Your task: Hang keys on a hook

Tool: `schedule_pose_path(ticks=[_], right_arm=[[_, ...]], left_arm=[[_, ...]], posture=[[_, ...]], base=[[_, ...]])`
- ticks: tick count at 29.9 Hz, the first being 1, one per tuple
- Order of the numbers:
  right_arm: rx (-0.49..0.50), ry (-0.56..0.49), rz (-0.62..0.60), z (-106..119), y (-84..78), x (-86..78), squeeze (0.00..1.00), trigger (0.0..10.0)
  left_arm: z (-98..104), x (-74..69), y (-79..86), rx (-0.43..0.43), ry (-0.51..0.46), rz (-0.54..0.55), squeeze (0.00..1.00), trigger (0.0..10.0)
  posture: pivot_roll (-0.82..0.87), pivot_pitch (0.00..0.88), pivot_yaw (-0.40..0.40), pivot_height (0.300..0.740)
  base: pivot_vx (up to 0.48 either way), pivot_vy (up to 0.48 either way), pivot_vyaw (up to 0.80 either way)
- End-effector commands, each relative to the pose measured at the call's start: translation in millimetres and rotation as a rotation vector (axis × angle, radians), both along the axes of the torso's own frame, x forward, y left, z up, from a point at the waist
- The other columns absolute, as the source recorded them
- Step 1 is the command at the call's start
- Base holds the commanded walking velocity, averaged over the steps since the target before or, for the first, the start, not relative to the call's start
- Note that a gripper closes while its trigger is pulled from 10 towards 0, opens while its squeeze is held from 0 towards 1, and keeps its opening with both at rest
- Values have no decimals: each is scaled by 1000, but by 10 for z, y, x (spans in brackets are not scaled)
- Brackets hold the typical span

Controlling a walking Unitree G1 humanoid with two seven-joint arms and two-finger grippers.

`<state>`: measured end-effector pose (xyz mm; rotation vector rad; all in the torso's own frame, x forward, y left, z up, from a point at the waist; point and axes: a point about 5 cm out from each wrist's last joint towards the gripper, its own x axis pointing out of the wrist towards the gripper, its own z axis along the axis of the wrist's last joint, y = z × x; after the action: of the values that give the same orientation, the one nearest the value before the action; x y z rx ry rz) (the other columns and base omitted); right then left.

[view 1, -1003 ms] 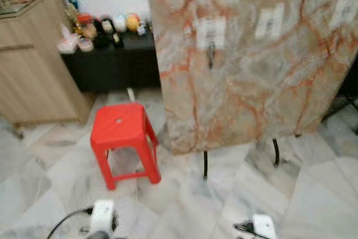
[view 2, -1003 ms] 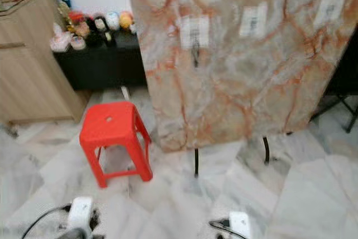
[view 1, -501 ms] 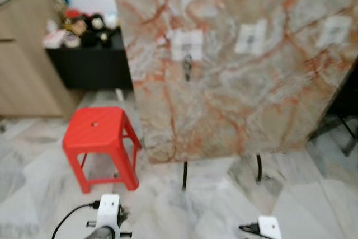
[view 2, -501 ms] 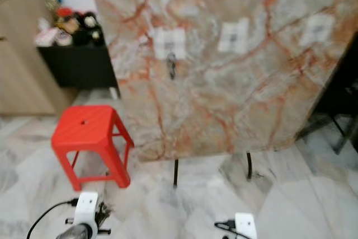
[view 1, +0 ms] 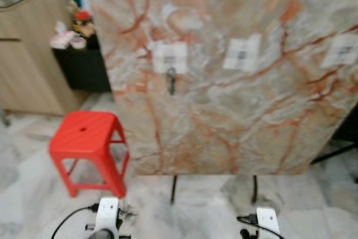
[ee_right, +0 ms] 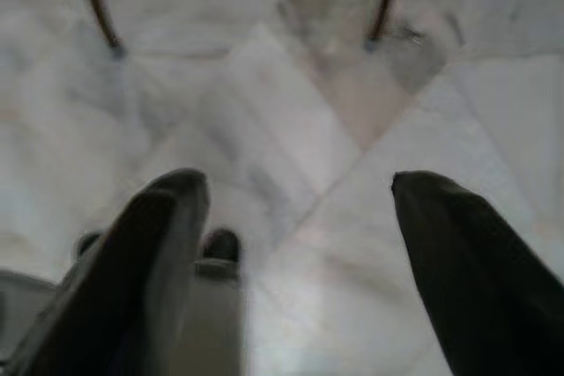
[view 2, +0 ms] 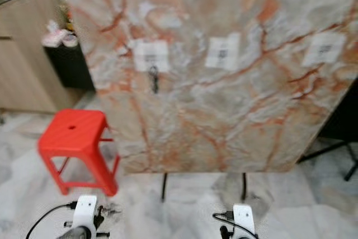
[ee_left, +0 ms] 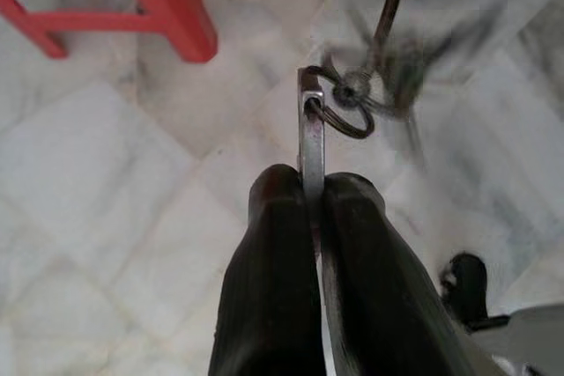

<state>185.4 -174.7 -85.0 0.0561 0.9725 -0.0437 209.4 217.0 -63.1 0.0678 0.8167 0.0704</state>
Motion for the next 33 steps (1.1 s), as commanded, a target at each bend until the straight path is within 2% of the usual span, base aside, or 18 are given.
schedule_pose_path(ticks=[1, 3, 10, 20, 25, 33], right_arm=[[5, 10, -15, -5, -12, -8, 0, 10000], [10, 15, -22, -4, -6, -3, 0, 10000], [6, 33, -9, -43, -2, -87, 0, 10000], [14, 35, -6, -67, 13, -146, 0, 10000], [-3, 36, 23, -64, 1, -142, 0, 10000], [12, 36, 0, -61, -2, -133, 0, 10000]], left_arm=[[-14, -30, 17, 14, 12, -13, 0, 10000], [-16, -35, 23, 15, 14, -14, 0, 10000], [-21, -50, 35, 21, 18, -27, 0, 10000], [-20, -55, 53, 25, 22, -25, 0, 10000], [-44, -65, -3, 25, 40, -29, 0, 10000], [-38, -24, -49, 31, 52, -31, 0, 10000]], posture=[[33, 0, 9, 723], [33, 0, 14, 723], [36, 0, 23, 723], [38, 0, 28, 723], [33, 0, 29, 723], [40, 0, 35, 723]], base=[[0, -428, 0], [0, -429, 0], [0, -430, -704], [0, -429, 0], [0, -430, 0], [0, -431, 653]])
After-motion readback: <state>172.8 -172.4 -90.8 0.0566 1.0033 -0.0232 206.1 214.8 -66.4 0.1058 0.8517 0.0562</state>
